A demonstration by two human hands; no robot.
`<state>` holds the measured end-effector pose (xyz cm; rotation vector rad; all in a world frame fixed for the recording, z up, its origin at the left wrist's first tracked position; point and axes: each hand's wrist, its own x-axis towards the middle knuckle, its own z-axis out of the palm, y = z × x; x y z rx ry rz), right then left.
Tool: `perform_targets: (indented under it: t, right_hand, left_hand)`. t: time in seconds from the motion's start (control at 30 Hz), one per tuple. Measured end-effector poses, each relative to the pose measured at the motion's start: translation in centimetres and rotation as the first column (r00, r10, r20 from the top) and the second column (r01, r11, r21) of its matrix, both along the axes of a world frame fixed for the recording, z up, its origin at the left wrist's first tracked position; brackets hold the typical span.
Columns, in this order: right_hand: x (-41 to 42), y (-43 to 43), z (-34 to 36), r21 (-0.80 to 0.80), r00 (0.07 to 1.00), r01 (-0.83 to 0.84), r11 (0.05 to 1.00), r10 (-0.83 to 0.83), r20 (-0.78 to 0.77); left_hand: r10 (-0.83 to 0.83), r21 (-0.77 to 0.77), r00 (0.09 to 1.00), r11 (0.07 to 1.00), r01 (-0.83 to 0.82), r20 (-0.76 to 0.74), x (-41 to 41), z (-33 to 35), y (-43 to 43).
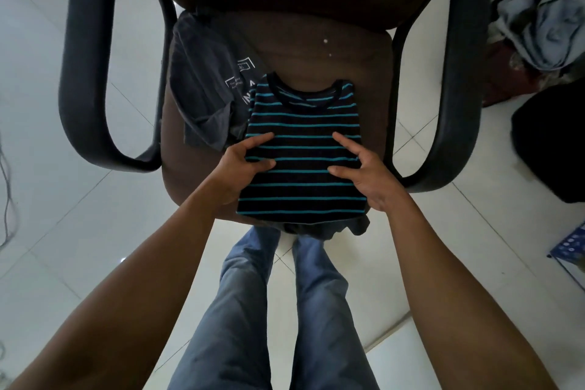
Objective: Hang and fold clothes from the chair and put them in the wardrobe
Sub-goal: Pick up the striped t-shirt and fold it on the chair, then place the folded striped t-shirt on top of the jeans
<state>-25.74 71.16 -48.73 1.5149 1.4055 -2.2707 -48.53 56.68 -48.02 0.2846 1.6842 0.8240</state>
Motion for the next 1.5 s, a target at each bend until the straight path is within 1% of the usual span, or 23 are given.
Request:
perform_targets:
  t: [0.17,0.23,0.3,0.4,0.5,0.67,0.8,0.87,1.0,1.07,1.13,1.2,1.3,1.37,1.43,1.5]
  right_hand:
    - [1.0,0.4,6.0,0.057,0.997,-0.032,0.998,0.036,-0.074]
    - [1.1,0.7,8.8,0.080,0.994,-0.048,0.996,0.055,-0.092]
    - [1.2,0.8,11.5,0.112,0.992,-0.072,0.991,0.083,-0.098]
    - [1.3,0.4,15.5,0.161,0.988,-0.070,0.984,0.090,-0.121]
    - [1.3,-1.1,18.8,0.185,0.987,-0.020,0.983,0.049,-0.153]
    - [1.3,-5.7,22.5,0.244,0.979,0.138,0.960,-0.094,-0.181]
    - [1.2,-11.1,23.8,0.311,0.960,0.268,0.912,-0.226,-0.165]
    - [1.2,-14.4,24.2,0.337,0.939,0.342,0.877,-0.309,-0.150]
    - [2.3,-21.7,25.7,0.384,0.861,0.503,0.774,-0.487,-0.145]
    - [4.0,-25.4,26.4,0.396,0.800,0.587,0.706,-0.582,-0.148]
    - [6.1,-29.2,27.0,0.401,0.717,0.675,0.620,-0.679,-0.158]
    - [8.2,-33.7,27.7,0.404,0.611,0.760,0.509,-0.771,-0.179]
    - [11.0,-41.6,28.9,0.407,0.421,0.859,0.311,-0.881,-0.215]
    - [12.4,-47.8,29.6,0.408,0.282,0.897,0.171,-0.932,-0.229]
    - [13.1,-54.7,30.3,0.425,0.147,0.905,0.034,-0.961,-0.235]
    - [13.2,-62.3,30.7,0.437,0.008,0.894,-0.099,-0.972,-0.236]
  left_hand:
    - [-0.004,0.093,0.998,0.996,0.010,-0.067,0.4,6.7,-0.2]
    - [-0.009,0.128,0.993,0.991,0.024,-0.120,0.9,9.7,-0.4]
    - [0.038,0.156,0.988,0.988,-0.014,-0.151,1.6,12.6,-0.6]
    - [0.120,0.222,0.981,0.971,-0.084,-0.155,2.4,16.5,-1.5]
    - [0.111,0.268,0.985,0.961,-0.071,-0.136,2.2,19.9,-2.5]
    - [-0.016,0.337,0.985,0.939,0.075,-0.174,0.6,23.0,-4.4]
    - [-0.208,0.358,0.959,0.895,0.267,-0.194,-1.6,23.2,-5.8]
    - [-0.298,0.361,0.932,0.862,0.355,-0.205,-2.3,23.5,-6.5]
    - [-0.458,0.363,0.863,0.782,0.506,-0.216,-1.3,24.3,-8.0]
    - [-0.543,0.375,0.812,0.722,0.581,-0.214,0.6,25.1,-8.7]
    - [-0.629,0.398,0.753,0.651,0.646,-0.194,3.2,25.8,-9.5]
    - [-0.725,0.416,0.660,0.548,0.726,-0.196,6.3,26.6,-10.6]
    - [-0.838,0.423,0.477,0.344,0.839,-0.265,11.9,27.4,-13.0]
    - [-0.891,0.421,0.341,0.197,0.885,-0.300,15.8,27.9,-15.8]
    - [-0.926,0.414,0.187,0.037,0.910,-0.327,19.6,28.5,-20.0]
    - [-0.936,0.424,0.045,-0.115,0.898,-0.349,22.9,29.0,-25.4]
